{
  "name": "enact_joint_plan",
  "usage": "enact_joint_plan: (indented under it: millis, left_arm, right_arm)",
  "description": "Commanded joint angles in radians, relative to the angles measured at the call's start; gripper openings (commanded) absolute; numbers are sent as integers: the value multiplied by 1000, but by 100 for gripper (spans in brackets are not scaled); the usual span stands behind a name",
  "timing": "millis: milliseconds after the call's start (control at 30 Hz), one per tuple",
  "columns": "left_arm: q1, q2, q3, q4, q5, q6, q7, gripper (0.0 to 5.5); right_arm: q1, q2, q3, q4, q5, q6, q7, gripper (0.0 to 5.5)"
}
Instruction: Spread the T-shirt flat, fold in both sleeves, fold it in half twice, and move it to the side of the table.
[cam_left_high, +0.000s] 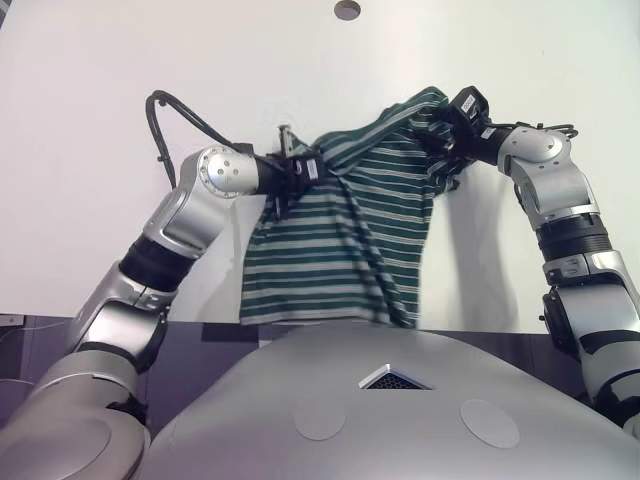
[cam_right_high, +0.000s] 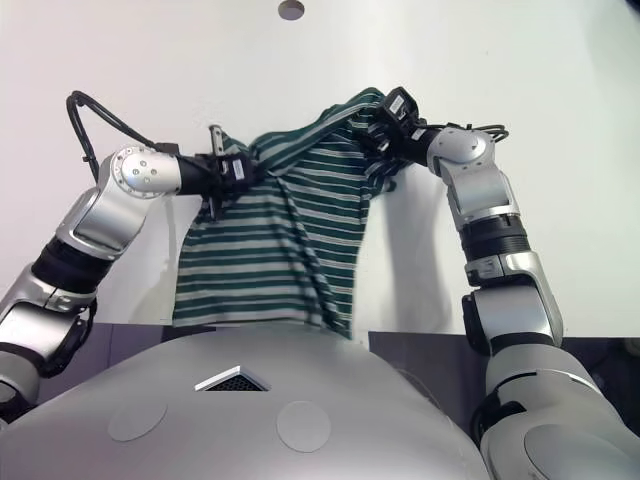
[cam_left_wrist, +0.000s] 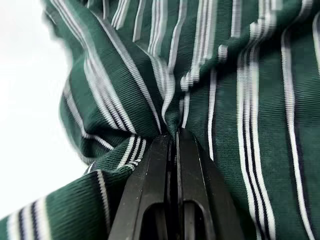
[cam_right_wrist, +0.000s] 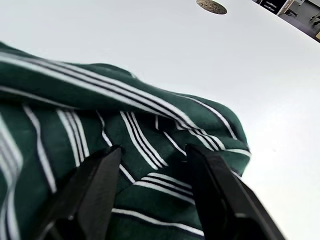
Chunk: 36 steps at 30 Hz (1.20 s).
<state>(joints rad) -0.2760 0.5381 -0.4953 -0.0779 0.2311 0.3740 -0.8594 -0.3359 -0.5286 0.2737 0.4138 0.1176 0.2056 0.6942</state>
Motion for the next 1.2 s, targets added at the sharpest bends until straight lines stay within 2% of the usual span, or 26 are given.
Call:
enact_joint_plan:
  millis: [33, 233, 367, 500, 600, 700, 833, 933, 1100, 1200]
  left_arm:
    - [-39, -64, 87, 118, -3, 127, 110, 1]
    - [-162, -209, 263, 334, -94, 129, 288, 1]
    - [-176, -231, 306, 366, -139, 111, 302, 55]
    - [-199, -264, 375, 372, -171, -40, 390, 55]
    - [-183, -265, 400, 319, -211, -163, 370, 55]
    - [-83, -194, 340, 179, -284, -222, 168, 55]
    - [76, 18, 219, 21, -311, -120, -120, 41]
    - [118, 73, 149, 63, -270, -75, -177, 2]
    - [257, 143, 21, -24, -290, 81, -267, 2]
    - [356, 240, 14, -169, -347, 153, -306, 2]
  right_arm:
    - [103, -7, 72, 67, -87, 111, 19, 239]
    - [106, -2, 102, 83, -117, 82, 13, 239]
    - [76, 22, 63, 119, -111, 28, -55, 239]
    - [34, 66, -20, 145, -74, -63, -136, 239]
    - [15, 76, -69, 140, -61, -90, -153, 239]
    - [-7, 59, -97, 65, -48, -105, -112, 239]
    - [-4, 12, -97, -127, 3, -123, 54, 239]
    - [36, -5, -65, -179, -10, -133, 131, 239]
    - [122, -70, 108, -41, -266, -232, 109, 239]
    - [194, -157, 155, -54, -294, -261, 203, 239]
